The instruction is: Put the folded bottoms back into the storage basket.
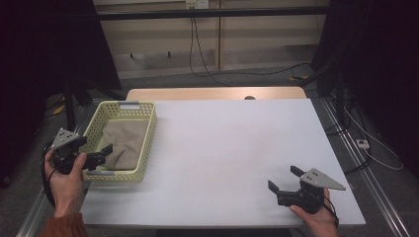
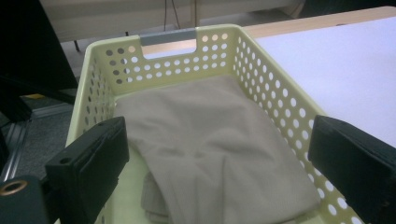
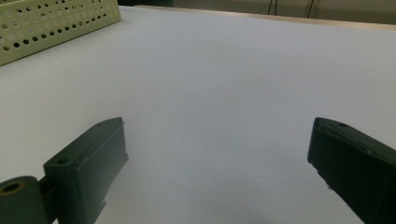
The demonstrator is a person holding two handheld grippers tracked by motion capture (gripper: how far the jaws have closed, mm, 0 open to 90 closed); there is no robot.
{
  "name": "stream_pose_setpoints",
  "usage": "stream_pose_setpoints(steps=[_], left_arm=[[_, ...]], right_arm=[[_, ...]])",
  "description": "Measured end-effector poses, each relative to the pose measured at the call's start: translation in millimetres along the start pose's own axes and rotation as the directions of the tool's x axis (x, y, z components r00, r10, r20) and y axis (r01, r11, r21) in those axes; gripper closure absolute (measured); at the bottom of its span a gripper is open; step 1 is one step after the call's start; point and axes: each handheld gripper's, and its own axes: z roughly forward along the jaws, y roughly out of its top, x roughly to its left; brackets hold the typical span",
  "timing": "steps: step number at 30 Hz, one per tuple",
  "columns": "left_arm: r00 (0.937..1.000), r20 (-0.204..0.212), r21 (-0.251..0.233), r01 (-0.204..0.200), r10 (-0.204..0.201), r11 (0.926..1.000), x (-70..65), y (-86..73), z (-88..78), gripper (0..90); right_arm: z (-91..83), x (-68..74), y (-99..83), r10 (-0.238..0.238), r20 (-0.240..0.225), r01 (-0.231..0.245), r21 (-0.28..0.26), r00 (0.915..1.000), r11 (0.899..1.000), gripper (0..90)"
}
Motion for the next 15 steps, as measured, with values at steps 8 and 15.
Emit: stream_pose_setpoints(steps=[8, 15], left_arm=[[0.9991, 0.038, 0.010, -0.018, 0.018, 0.9998, -11.7, -0.7, -8.4, 4.9], [0.9981, 0.056, -0.003, -0.025, 0.026, 0.9997, -21.3, -3.0, -13.5, 4.9]], right_arm=[[0.5, -0.2, 0.1, 0.001, 0.001, -0.001, 0.006, 1.0000, 1.000, 4.2], [0.2, 0.1, 0.0, 0.000, 0.001, 0.000, 0.002, 1.0000, 1.000, 4.2]])
